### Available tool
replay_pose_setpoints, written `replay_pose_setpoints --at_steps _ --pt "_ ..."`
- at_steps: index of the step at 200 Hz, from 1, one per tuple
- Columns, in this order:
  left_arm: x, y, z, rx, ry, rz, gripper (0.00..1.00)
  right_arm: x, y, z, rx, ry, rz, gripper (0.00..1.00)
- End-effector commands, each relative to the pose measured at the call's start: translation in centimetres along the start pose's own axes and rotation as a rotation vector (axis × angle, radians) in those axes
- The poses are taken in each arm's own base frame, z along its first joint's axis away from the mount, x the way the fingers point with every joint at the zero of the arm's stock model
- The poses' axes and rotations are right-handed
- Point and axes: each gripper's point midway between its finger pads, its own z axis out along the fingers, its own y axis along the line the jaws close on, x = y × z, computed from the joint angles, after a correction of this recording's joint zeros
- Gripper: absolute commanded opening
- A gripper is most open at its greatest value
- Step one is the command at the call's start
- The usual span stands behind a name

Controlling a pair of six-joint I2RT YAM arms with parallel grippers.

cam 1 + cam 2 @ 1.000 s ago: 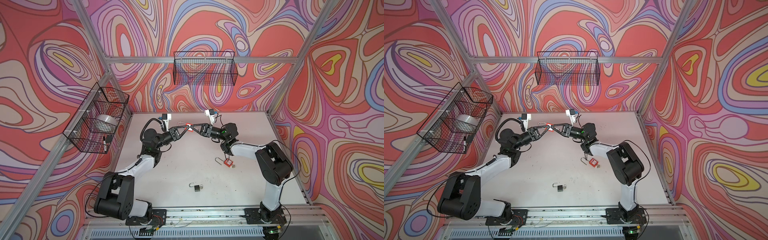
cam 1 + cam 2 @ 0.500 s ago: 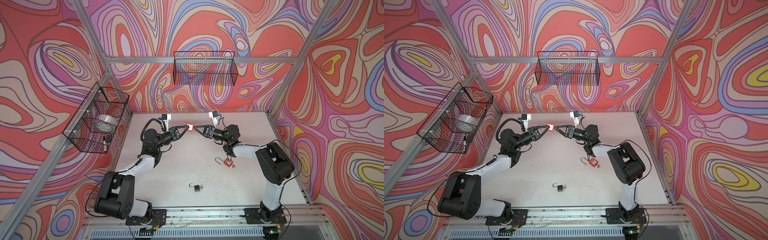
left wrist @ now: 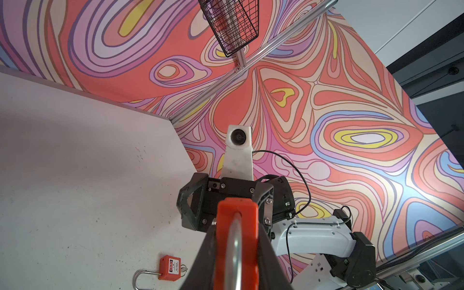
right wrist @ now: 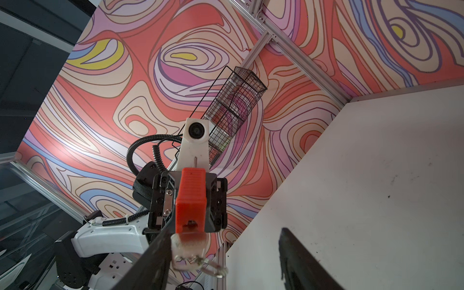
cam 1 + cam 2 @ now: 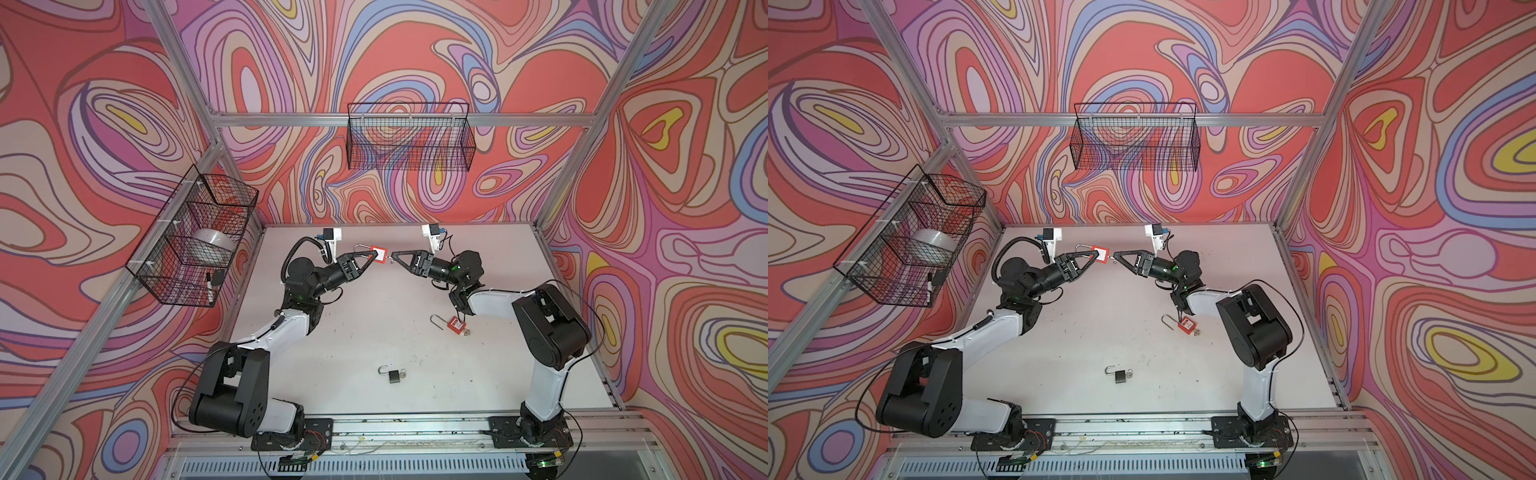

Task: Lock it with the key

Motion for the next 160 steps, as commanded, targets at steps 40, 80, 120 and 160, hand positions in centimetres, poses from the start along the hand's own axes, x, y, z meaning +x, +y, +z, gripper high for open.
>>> replay_pose_setpoints --at_steps 40,80,120,160 --pt "-1.1 -1.8 -0.1 0.045 -0.024 0.058 0.00 1.9 -1.8 0.0 0.093 0.073 -0.041 0.69" --pt "-1.0 -1.8 -0.2 0.040 -0.026 0.058 0.00 3.0 -2.9 0.4 0.196 0.146 -0.114 0.69" --pt "-0.9 -1.7 -0.3 0.037 -0.021 0.057 0.00 3.1 -3.6 0.1 0.251 0.168 -0.140 0.69" --pt "-0.8 -1.6 -0.3 0.032 -0.017 0.053 0.00 2.1 -0.5 -0.3 0.189 0.132 -0.218 0.70"
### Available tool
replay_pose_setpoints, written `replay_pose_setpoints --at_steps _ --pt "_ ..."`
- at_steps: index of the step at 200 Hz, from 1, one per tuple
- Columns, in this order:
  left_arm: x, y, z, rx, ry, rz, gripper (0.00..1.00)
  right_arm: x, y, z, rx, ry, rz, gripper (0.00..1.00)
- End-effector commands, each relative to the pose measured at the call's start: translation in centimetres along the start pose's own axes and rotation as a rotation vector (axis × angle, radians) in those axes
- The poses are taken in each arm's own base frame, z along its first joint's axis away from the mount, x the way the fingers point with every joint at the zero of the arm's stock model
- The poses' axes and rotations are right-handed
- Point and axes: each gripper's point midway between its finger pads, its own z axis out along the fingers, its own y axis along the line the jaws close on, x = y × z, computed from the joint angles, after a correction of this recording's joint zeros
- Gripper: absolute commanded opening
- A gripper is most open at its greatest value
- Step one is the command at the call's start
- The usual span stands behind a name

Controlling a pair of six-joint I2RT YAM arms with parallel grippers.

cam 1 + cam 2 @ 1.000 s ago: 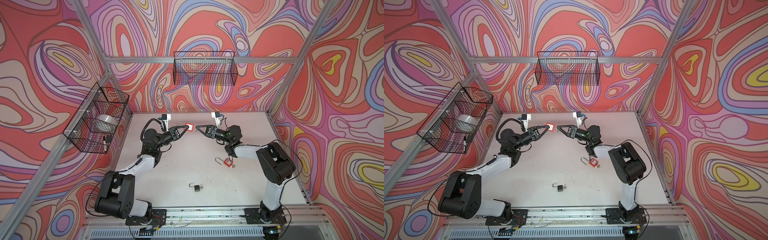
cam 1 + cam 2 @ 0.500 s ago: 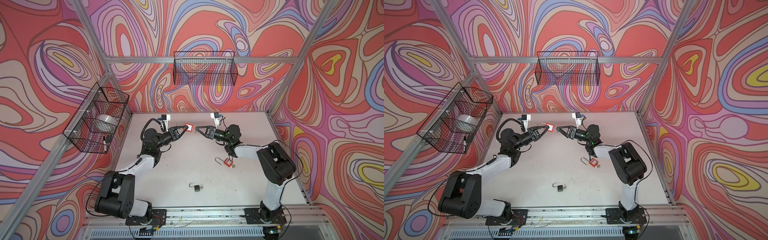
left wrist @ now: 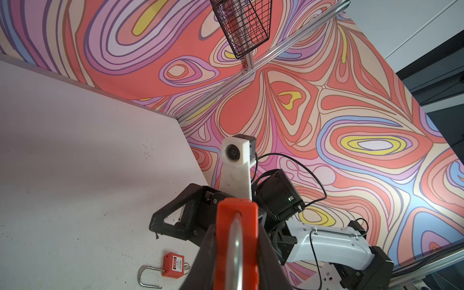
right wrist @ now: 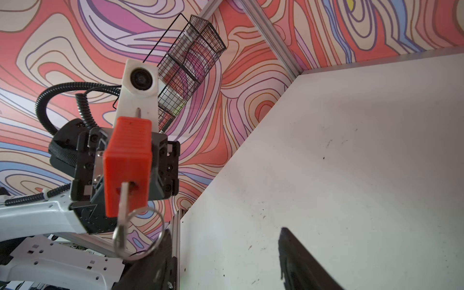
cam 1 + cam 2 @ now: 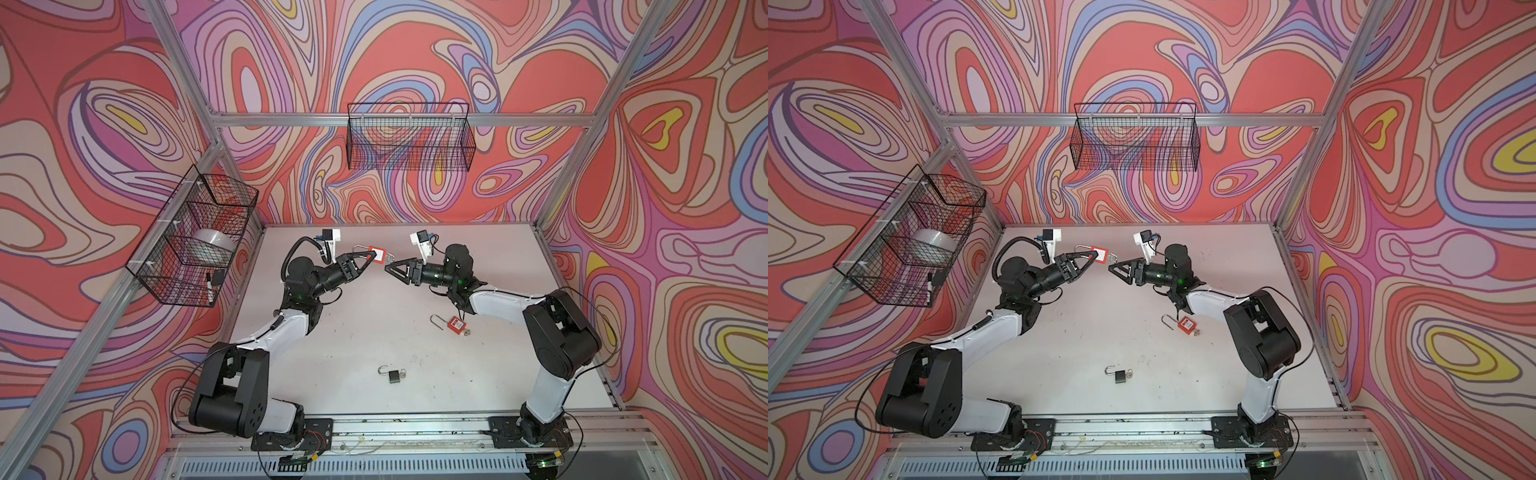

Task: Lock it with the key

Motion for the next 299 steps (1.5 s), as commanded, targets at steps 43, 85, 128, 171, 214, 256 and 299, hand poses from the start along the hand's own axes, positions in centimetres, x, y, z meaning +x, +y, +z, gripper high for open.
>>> replay_pose_setpoints --at_steps 43,85,128,171,214,256,299 --pt "-0.6 -2.5 -0.2 0.068 -0.008 0.076 0.00 -3.5 3.2 -3.0 -0.087 -0.087 -0.072 0.70" --pt "-0.6 -2.7 -0.3 0.070 -0.004 0.077 0.00 -4.6 3.9 -3.0 -0.141 -0.072 -0.065 0.60" --pt "-0.5 -2.5 -0.3 0.066 -0.002 0.074 0.00 -4.7 4.5 -2.2 -0.228 -0.039 -0.020 0.32" --pt "-0.5 -2.6 -0.2 0.068 0.001 0.074 0.00 -4.2 4.9 -1.6 -0.275 -0.016 0.005 0.21" --pt "-0.4 -2.6 -0.3 0.066 0.005 0.072 0.00 -3.5 5.5 -0.9 -0.301 0.007 0.013 0.16" --pt "-0.4 -2.6 -0.3 0.065 0.005 0.073 0.00 -3.1 5.9 -0.7 -0.326 0.019 0.026 0.00" --pt "-0.9 -2.4 -0.7 0.066 -0.028 0.072 0.00 -3.0 5.7 -0.9 -0.317 0.012 0.032 0.00"
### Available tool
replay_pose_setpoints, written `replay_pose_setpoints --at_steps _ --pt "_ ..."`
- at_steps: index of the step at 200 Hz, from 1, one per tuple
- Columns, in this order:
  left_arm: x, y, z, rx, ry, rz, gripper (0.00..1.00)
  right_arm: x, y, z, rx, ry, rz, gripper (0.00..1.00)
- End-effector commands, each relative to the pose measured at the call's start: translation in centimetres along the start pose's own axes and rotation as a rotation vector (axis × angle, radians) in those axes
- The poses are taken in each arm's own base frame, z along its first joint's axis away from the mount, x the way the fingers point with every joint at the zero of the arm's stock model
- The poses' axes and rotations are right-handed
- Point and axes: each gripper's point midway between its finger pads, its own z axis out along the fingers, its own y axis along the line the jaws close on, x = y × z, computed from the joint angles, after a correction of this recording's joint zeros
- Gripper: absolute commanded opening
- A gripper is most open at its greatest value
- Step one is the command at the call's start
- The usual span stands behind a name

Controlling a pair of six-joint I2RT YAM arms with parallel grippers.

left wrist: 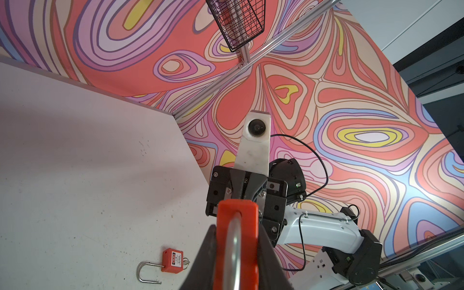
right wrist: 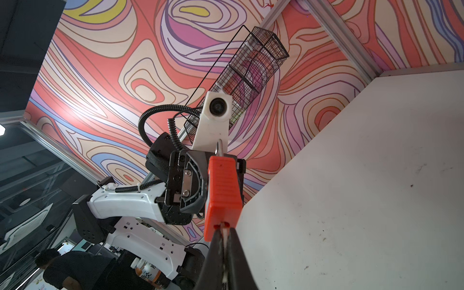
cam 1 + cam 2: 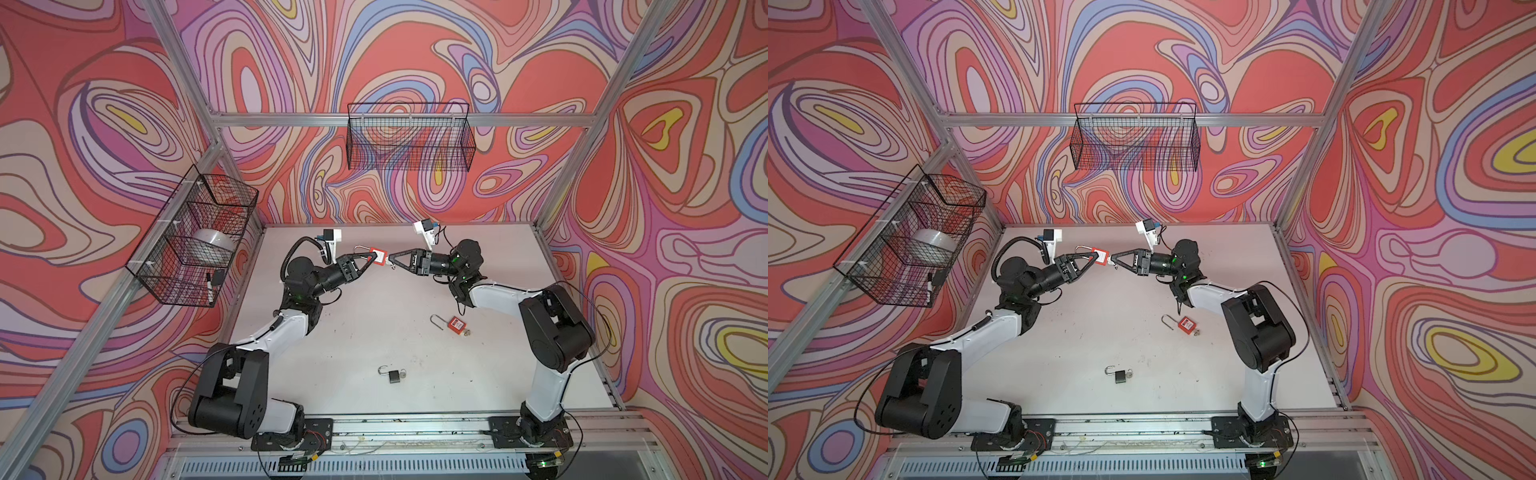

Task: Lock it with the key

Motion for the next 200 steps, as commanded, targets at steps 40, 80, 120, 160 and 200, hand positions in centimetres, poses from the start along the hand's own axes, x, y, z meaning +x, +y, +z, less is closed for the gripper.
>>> replay_pose_setpoints --at_steps 40,80,120,160,200 --pt "-2.4 -1.8 -1.6 0.048 -0.086 0.056 0.00 0.0 -0.1 -2.1 0.024 -0.039 -0.036 0.00" --pt "-2.4 -1.2 -2.0 0.037 -0.080 0.049 0.00 0.7 -0.6 -3.5 0.061 -0.042 -0.019 0.00" --pt "-1.5 0.4 -2.1 0.004 -0.062 0.023 0.00 1.3 -1.7 -4.9 0.107 -0.074 0.016 0.00" --pt "2.6 7.0 -2.7 -0.203 0.062 -0.093 0.00 2.5 -4.5 -7.3 0.308 -0.143 0.068 0.00" --pt "7.6 12.8 -4.4 -0.453 0.263 -0.166 0.00 5.1 -7.9 -10.4 0.565 -0.167 0.153 0.00"
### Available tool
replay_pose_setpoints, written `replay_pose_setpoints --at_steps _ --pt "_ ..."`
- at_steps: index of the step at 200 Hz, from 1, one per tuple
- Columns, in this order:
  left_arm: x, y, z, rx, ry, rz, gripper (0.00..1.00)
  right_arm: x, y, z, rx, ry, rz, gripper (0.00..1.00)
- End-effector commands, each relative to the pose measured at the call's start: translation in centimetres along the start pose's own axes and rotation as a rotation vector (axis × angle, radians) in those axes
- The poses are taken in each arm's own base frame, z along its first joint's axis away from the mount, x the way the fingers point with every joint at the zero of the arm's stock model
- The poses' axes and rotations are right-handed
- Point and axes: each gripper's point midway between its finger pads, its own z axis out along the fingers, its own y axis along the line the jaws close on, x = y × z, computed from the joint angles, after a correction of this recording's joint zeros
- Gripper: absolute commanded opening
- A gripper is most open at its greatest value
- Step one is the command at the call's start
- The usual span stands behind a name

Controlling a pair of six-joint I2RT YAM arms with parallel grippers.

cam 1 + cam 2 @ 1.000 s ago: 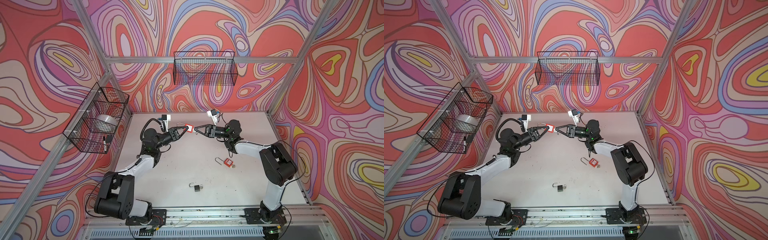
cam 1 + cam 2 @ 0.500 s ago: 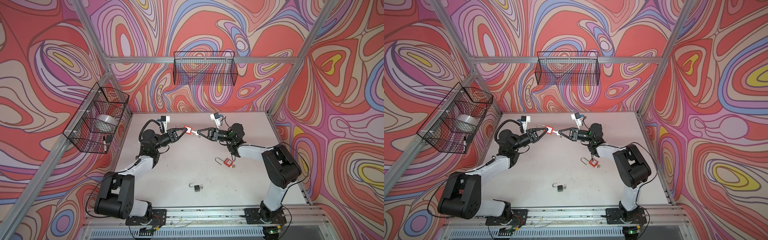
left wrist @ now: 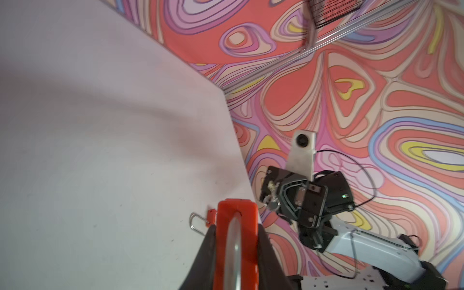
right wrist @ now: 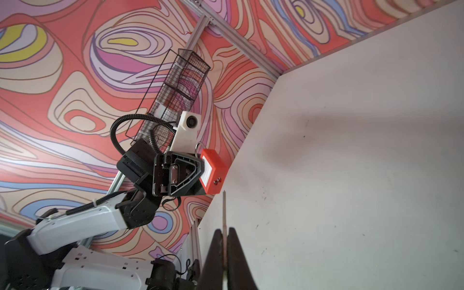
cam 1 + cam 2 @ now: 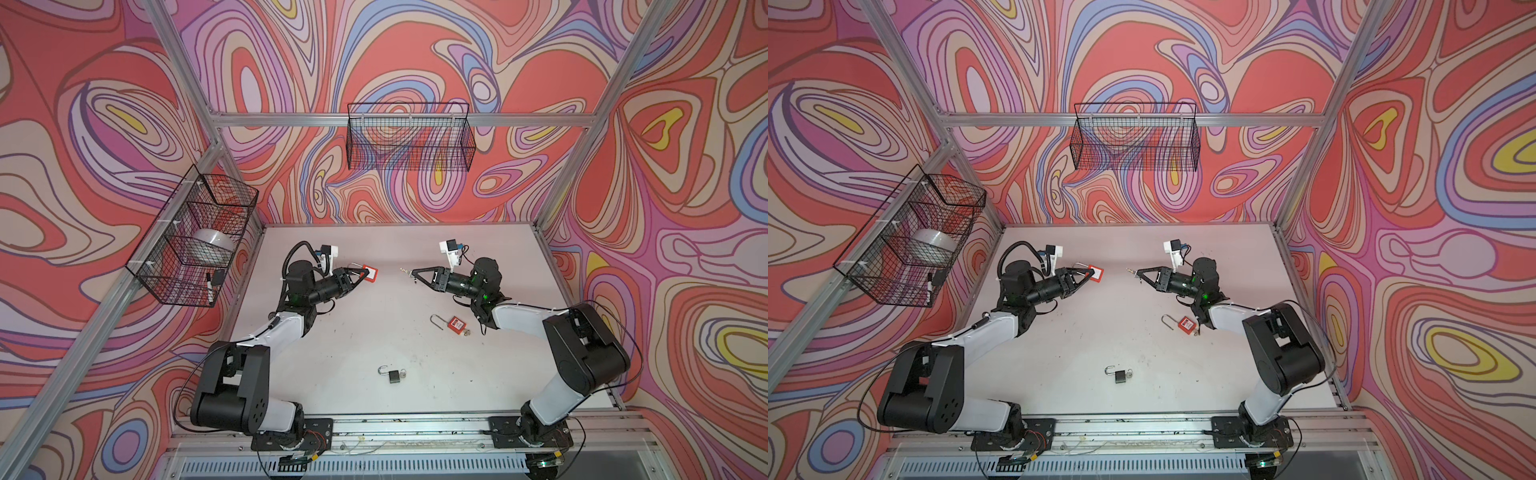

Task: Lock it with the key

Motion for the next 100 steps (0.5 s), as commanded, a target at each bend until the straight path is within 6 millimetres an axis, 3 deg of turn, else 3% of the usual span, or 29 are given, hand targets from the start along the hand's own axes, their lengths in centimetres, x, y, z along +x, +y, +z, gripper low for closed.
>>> replay_pose_setpoints --at_steps 1,36,72,100 --pt "3.2 3.9 0.2 -0.164 0.146 -0.012 0.00 1.0 -3.7 -1.2 0.199 -0.024 0.028 0.00" --pt "6.3 7.5 0.8 -0.294 0.322 -0.076 0.00 1.9 -6.1 -2.1 0.339 -0.034 0.082 0.00" --pt "8.6 9.0 2.1 -0.318 0.439 -0.093 0.00 3.0 -6.5 -1.5 0.346 -0.035 0.125 0.00" --pt "9.0 10.0 2.6 -0.328 0.464 -0.106 0.00 4.2 -6.7 -0.6 0.339 -0.022 0.147 0.00"
